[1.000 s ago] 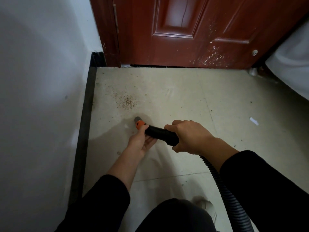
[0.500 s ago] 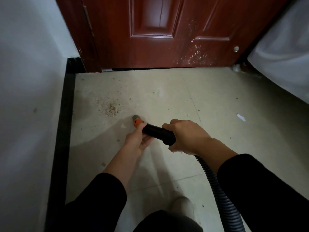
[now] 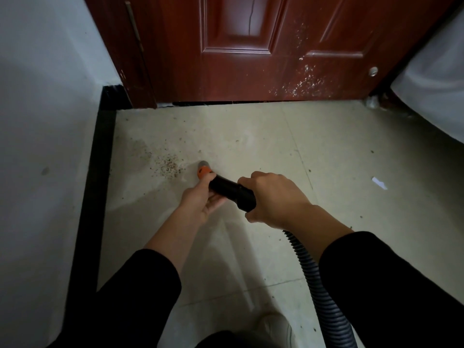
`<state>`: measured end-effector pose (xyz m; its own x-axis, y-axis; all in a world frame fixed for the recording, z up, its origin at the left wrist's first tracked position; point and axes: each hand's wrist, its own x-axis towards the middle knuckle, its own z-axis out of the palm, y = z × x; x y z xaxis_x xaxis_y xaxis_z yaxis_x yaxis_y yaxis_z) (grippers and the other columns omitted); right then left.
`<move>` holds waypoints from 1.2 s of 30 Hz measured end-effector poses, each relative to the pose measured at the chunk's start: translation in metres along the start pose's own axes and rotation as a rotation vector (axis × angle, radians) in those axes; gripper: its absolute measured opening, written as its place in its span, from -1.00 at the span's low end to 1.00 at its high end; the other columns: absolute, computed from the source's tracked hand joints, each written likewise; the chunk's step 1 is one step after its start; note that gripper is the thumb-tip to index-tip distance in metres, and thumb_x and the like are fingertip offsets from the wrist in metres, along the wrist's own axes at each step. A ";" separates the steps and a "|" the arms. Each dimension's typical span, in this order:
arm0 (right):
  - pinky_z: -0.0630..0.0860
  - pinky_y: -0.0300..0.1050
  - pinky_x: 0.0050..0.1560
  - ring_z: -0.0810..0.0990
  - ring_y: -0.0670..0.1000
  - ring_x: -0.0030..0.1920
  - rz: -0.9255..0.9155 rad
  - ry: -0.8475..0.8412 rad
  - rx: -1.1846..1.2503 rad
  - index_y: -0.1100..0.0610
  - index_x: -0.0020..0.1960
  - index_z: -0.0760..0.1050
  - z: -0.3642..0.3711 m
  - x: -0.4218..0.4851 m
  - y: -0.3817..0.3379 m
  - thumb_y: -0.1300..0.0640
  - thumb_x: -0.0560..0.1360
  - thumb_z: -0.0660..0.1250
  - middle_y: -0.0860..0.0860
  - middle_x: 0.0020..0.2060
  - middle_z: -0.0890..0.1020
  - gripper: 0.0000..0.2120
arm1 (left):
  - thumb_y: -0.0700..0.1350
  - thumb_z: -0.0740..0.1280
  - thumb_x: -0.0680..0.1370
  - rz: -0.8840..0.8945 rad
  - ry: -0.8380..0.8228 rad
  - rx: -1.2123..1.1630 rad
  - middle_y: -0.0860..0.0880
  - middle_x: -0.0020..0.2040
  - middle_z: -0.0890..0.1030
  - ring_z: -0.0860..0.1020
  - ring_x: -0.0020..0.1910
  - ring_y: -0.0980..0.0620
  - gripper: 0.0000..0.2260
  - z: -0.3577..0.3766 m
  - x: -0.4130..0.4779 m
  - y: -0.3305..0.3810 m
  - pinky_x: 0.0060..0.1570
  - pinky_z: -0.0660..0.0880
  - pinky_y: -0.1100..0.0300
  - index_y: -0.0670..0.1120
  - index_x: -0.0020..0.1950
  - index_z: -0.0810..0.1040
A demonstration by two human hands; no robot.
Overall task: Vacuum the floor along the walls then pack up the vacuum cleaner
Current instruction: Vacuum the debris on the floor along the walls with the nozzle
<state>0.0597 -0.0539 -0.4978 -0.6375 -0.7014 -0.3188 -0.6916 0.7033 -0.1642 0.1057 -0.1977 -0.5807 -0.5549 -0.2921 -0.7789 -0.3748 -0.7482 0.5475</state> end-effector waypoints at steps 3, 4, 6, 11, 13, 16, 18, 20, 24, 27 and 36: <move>0.31 -0.17 -0.35 0.51 0.06 -0.19 -0.009 -0.008 0.015 0.03 0.11 0.47 0.003 -0.002 -0.002 0.07 0.38 0.44 -0.02 -0.14 0.48 -0.67 | -0.06 0.39 0.56 -0.001 0.001 -0.011 -0.19 -0.05 0.66 0.66 -0.11 -0.03 -0.75 -0.004 -0.002 -0.003 -0.29 0.63 0.19 -0.24 0.05 0.53; 0.34 -0.15 -0.32 0.51 0.07 -0.18 -0.013 -0.013 0.017 0.03 0.12 0.47 0.003 -0.003 -0.003 0.07 0.38 0.44 -0.01 -0.14 0.48 -0.66 | -0.06 0.39 0.56 0.000 0.005 -0.014 -0.19 -0.05 0.66 0.66 -0.11 -0.03 -0.76 -0.006 -0.003 -0.005 -0.28 0.63 0.19 -0.24 0.04 0.53; 0.39 -0.12 -0.27 0.51 0.07 -0.16 -0.025 -0.028 0.023 0.03 0.12 0.47 0.003 -0.005 -0.006 0.07 0.38 0.45 -0.01 -0.12 0.49 -0.65 | -0.07 0.39 0.56 0.004 0.021 -0.018 -0.19 -0.05 0.66 0.66 -0.11 -0.04 -0.78 -0.011 -0.005 -0.006 -0.28 0.64 0.19 -0.23 0.02 0.53; 0.42 -0.11 -0.25 0.51 0.06 -0.15 -0.067 -0.052 0.042 0.01 0.14 0.48 0.005 -0.006 -0.018 0.08 0.37 0.45 -0.01 -0.12 0.49 -0.64 | -0.05 0.38 0.56 0.022 0.051 -0.027 -0.18 -0.08 0.67 0.67 -0.13 -0.02 -0.75 -0.028 -0.013 -0.009 -0.34 0.61 0.21 -0.25 0.05 0.54; 0.44 -0.10 -0.24 0.51 0.07 -0.15 -0.088 -0.058 0.038 0.02 0.14 0.48 0.006 -0.006 -0.025 0.07 0.37 0.45 -0.01 -0.12 0.49 -0.64 | -0.05 0.38 0.56 0.027 0.062 -0.043 -0.19 -0.06 0.67 0.67 -0.12 -0.03 -0.73 -0.037 -0.015 -0.010 -0.35 0.61 0.21 -0.26 0.08 0.53; 0.46 -0.08 -0.23 0.51 0.07 -0.15 -0.119 -0.067 0.036 0.03 0.14 0.48 0.006 -0.007 -0.033 0.06 0.38 0.44 0.00 -0.11 0.50 -0.65 | -0.07 0.38 0.56 0.038 0.086 -0.063 -0.19 -0.08 0.66 0.66 -0.14 -0.02 -0.76 -0.047 -0.021 -0.010 -0.38 0.60 0.22 -0.25 0.04 0.52; 0.47 -0.08 -0.22 0.50 0.06 -0.16 -0.139 -0.072 0.034 0.03 0.14 0.48 0.007 -0.008 -0.039 0.05 0.39 0.44 0.00 -0.12 0.50 -0.65 | -0.08 0.37 0.56 0.046 0.098 -0.072 -0.17 -0.12 0.65 0.66 -0.17 -0.01 -0.79 -0.053 -0.024 -0.011 -0.38 0.60 0.22 -0.24 0.01 0.52; 0.45 -0.09 -0.24 0.48 0.06 -0.18 -0.155 -0.074 0.029 0.03 0.14 0.47 0.008 -0.008 -0.045 0.05 0.38 0.44 -0.01 -0.14 0.48 -0.65 | -0.08 0.38 0.56 0.046 0.105 -0.086 -0.17 -0.11 0.65 0.66 -0.15 -0.02 -0.79 -0.059 -0.027 -0.011 -0.34 0.62 0.21 -0.24 0.00 0.52; 0.38 -0.11 -0.26 0.45 0.04 -0.20 -0.181 -0.088 0.023 0.03 0.13 0.46 0.011 -0.008 -0.055 0.05 0.38 0.45 -0.03 -0.16 0.44 -0.65 | -0.09 0.38 0.56 0.041 0.139 -0.106 -0.18 -0.09 0.64 0.64 -0.12 -0.03 -0.80 -0.071 -0.034 -0.011 -0.37 0.61 0.22 -0.22 -0.02 0.51; 0.38 -0.12 -0.25 0.45 0.04 -0.20 -0.202 -0.101 0.028 0.03 0.14 0.46 0.011 -0.007 -0.061 0.06 0.38 0.45 -0.03 -0.14 0.46 -0.64 | -0.08 0.37 0.56 0.041 0.153 -0.115 -0.17 -0.10 0.63 0.63 -0.12 -0.03 -0.80 -0.078 -0.040 -0.011 -0.38 0.59 0.22 -0.22 -0.01 0.51; 0.38 -0.13 -0.27 0.45 0.03 -0.22 -0.268 -0.119 0.032 0.04 0.13 0.49 0.015 -0.004 -0.086 0.08 0.38 0.45 -0.03 -0.17 0.45 -0.65 | -0.08 0.38 0.56 0.039 0.207 -0.151 -0.17 -0.09 0.62 0.62 -0.12 -0.03 -0.76 -0.104 -0.050 -0.007 -0.46 0.57 0.22 -0.24 0.06 0.49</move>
<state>0.1266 -0.1102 -0.4962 -0.3880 -0.8453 -0.3674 -0.8178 0.4996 -0.2858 0.2134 -0.2393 -0.5770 -0.3973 -0.4266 -0.8125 -0.2325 -0.8097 0.5388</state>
